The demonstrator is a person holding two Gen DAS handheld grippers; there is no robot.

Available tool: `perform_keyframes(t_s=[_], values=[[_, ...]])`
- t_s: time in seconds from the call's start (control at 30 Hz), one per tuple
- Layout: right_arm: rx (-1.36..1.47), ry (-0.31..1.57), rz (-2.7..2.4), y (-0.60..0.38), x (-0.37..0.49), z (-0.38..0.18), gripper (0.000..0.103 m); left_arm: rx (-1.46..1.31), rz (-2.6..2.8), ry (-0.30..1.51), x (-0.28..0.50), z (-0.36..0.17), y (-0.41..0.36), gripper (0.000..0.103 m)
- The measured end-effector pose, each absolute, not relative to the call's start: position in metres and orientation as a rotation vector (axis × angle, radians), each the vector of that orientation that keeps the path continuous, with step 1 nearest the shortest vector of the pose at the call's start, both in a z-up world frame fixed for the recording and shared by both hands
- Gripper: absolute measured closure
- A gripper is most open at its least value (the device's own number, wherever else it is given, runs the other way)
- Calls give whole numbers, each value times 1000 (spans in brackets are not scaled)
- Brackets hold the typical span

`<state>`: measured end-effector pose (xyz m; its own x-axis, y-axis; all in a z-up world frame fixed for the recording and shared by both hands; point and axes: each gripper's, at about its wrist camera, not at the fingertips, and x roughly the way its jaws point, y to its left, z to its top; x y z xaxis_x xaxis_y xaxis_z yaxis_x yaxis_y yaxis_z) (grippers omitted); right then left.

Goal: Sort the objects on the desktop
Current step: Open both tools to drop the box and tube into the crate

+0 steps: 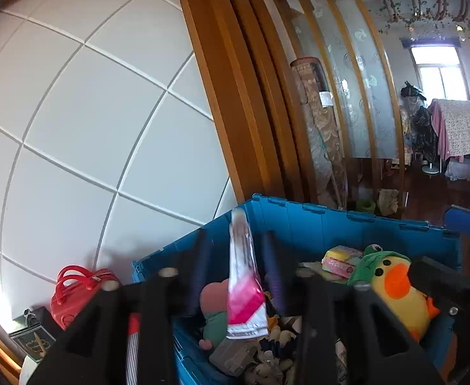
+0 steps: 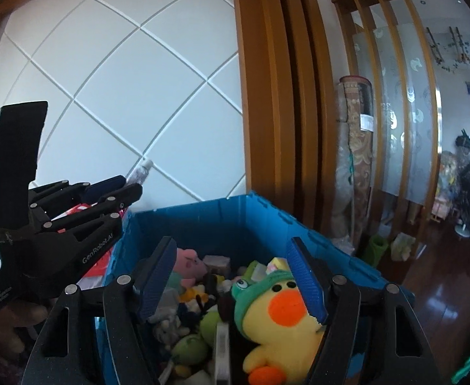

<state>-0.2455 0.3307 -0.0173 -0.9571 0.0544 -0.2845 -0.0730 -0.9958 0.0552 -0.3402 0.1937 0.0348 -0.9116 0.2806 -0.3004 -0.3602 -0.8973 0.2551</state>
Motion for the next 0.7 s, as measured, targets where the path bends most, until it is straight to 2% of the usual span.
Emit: perform_keyframes(t_s=[0.03,0.07,0.33,0.7], values=[[-437,110,3048,332,-247,-17,31,-361,2772,438,-342,33,195,11],[-429,118,3050,334,-248,-17,31,-319,2800,427,-339,32,193,0],[-387,200,3046,354,-247,-16,27,-281,2846,451,-335,34,188,0],[-389,199,3080,341,-231,-18,24,-269,2900,434,-316,37,162,0]])
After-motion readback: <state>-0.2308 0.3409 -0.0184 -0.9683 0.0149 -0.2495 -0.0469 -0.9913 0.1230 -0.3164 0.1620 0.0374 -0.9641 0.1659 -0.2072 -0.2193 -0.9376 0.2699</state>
